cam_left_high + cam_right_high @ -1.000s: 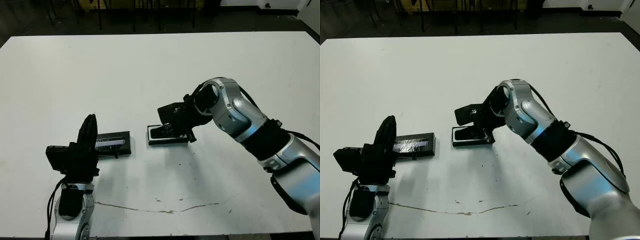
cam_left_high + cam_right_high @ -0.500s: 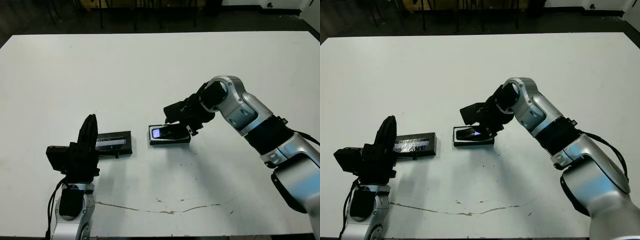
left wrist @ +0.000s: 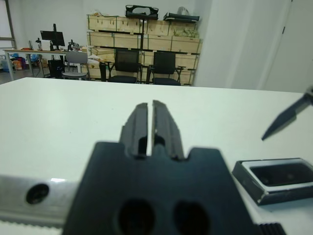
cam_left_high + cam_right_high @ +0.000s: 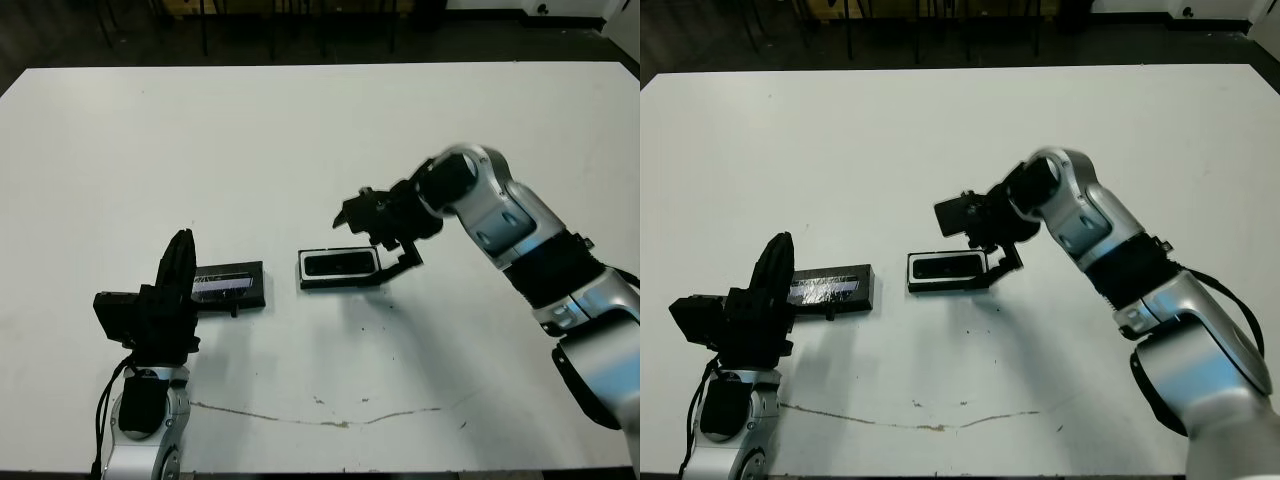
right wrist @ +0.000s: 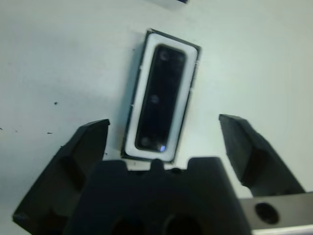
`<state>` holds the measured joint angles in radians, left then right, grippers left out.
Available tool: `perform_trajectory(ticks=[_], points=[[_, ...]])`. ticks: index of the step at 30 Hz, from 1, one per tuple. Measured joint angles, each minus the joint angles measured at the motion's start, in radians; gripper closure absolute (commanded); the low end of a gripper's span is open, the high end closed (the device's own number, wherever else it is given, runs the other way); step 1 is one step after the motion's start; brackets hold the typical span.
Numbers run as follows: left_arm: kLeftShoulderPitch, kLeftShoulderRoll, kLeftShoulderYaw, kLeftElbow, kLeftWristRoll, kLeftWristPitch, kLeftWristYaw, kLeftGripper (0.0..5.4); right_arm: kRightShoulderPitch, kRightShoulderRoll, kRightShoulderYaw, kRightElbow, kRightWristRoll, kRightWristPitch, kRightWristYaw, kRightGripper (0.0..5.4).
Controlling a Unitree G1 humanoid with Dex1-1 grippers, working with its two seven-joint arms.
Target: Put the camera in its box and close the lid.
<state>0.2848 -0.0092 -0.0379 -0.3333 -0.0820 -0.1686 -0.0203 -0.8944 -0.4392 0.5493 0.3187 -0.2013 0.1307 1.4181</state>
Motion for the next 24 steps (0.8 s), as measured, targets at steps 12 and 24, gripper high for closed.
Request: perform_trajectory(ticks=[12, 24], points=[[0.0, 0.001, 0.001, 0.001, 0.003, 0.0, -0.005, 5.4, -0.053, -0.069, -0.234, -0.052, 0.096, 0.092, -0.129, 0.01], [-0.003, 0.01, 0.021, -0.002, -0.002, -0.001, -0.018, 5.4, 0.392, 0.033, -0.55, -0.439, 0.328, 0.244, -0.592, 1.38]])
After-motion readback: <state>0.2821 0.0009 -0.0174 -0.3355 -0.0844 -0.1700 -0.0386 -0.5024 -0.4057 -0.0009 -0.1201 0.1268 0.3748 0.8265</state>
